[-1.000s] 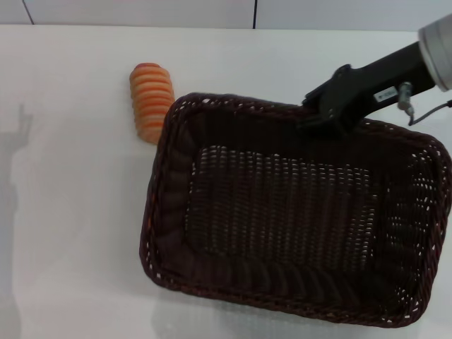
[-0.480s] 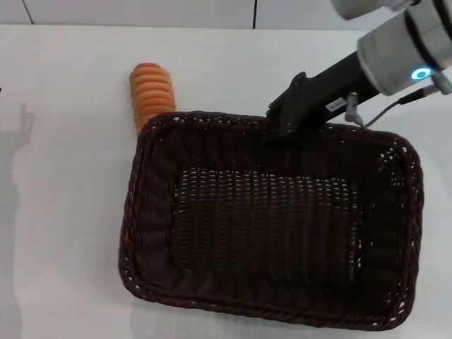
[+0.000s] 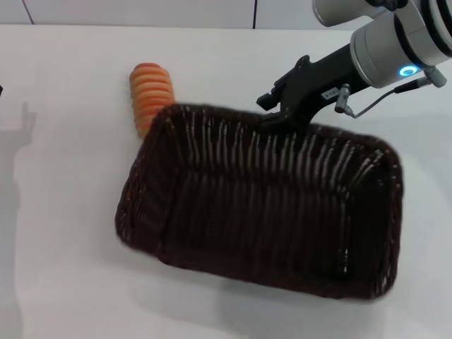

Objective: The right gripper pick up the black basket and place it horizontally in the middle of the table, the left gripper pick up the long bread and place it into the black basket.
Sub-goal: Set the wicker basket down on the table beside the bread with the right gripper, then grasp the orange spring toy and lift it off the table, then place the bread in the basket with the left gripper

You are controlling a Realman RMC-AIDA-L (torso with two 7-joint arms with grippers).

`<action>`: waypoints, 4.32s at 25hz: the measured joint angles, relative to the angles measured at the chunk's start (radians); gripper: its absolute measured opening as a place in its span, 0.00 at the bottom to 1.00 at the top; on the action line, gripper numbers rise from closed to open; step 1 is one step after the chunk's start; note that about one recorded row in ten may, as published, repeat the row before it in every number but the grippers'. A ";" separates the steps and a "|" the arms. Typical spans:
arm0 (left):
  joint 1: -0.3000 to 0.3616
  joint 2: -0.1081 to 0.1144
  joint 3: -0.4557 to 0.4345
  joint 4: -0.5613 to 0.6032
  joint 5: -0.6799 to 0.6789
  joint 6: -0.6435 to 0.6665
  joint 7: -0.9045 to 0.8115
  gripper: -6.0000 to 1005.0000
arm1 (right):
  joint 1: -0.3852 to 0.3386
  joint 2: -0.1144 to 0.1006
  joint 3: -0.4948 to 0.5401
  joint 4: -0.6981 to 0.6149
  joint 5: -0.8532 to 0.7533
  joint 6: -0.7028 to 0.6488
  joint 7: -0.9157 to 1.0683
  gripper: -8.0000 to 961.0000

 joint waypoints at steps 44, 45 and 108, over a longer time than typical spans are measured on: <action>-0.100 0.151 -0.167 -0.821 0.644 -1.348 -0.191 0.85 | -1.098 0.029 -0.496 -0.056 0.130 2.177 0.603 0.86; -0.100 0.151 -0.167 -0.821 0.644 -1.348 -0.191 0.85 | -1.094 0.029 -0.497 -0.037 0.133 2.193 0.615 0.86; 0.128 0.012 -0.511 -1.349 -0.271 -2.238 0.892 0.47 | -1.064 0.022 -0.501 -0.003 0.131 2.224 0.628 0.85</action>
